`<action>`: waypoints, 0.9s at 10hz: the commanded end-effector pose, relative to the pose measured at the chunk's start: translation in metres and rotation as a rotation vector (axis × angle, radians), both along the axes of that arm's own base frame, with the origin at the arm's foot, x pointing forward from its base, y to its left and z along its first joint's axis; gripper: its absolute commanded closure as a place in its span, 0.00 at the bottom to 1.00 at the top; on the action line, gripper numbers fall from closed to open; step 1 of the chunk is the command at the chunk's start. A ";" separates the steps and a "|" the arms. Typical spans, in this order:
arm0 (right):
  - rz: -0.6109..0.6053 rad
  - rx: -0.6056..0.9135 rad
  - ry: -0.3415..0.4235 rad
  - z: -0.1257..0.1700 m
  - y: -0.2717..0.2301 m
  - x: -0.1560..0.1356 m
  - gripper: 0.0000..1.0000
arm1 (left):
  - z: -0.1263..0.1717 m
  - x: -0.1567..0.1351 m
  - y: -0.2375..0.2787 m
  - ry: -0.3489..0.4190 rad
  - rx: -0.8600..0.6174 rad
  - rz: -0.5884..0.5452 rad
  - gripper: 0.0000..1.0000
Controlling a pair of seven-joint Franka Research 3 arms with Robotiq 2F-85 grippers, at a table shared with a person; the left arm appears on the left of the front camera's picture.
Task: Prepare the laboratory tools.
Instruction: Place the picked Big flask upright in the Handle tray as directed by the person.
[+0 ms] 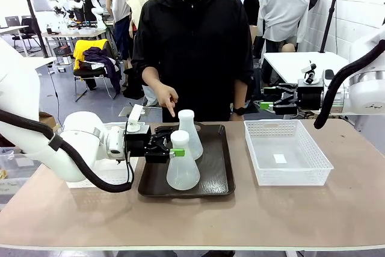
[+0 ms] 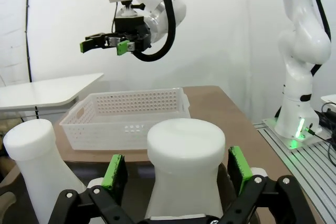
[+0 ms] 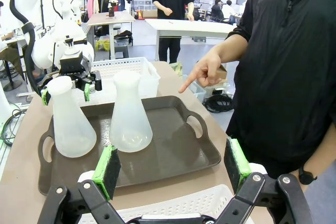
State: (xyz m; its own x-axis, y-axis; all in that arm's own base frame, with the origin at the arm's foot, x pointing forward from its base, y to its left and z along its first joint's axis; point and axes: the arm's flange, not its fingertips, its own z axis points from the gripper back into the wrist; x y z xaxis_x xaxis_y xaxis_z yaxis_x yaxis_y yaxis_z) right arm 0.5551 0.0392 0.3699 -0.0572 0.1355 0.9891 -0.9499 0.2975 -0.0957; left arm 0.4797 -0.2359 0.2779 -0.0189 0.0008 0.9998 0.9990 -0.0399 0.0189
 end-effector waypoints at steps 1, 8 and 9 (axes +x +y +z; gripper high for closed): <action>0.010 -0.010 0.009 0.001 0.001 0.001 0.00 | 0.011 -0.005 0.010 0.019 0.061 -0.023 0.00; 0.010 -0.010 0.009 0.001 0.001 0.001 0.00 | 0.000 0.000 0.000 0.000 0.000 0.000 0.00; 0.010 -0.010 0.009 0.001 0.001 0.001 0.00 | 0.000 0.000 0.000 0.000 0.000 0.000 0.00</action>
State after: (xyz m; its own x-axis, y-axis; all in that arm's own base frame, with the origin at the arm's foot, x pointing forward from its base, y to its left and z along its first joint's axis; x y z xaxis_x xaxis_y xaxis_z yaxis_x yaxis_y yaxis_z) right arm 0.5551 0.0392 0.3699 -0.0572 0.1355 0.9891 -0.9499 0.2975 -0.0957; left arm 0.4785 -0.2335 0.2786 -0.0053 -0.0165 0.9998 0.9988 -0.0496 0.0044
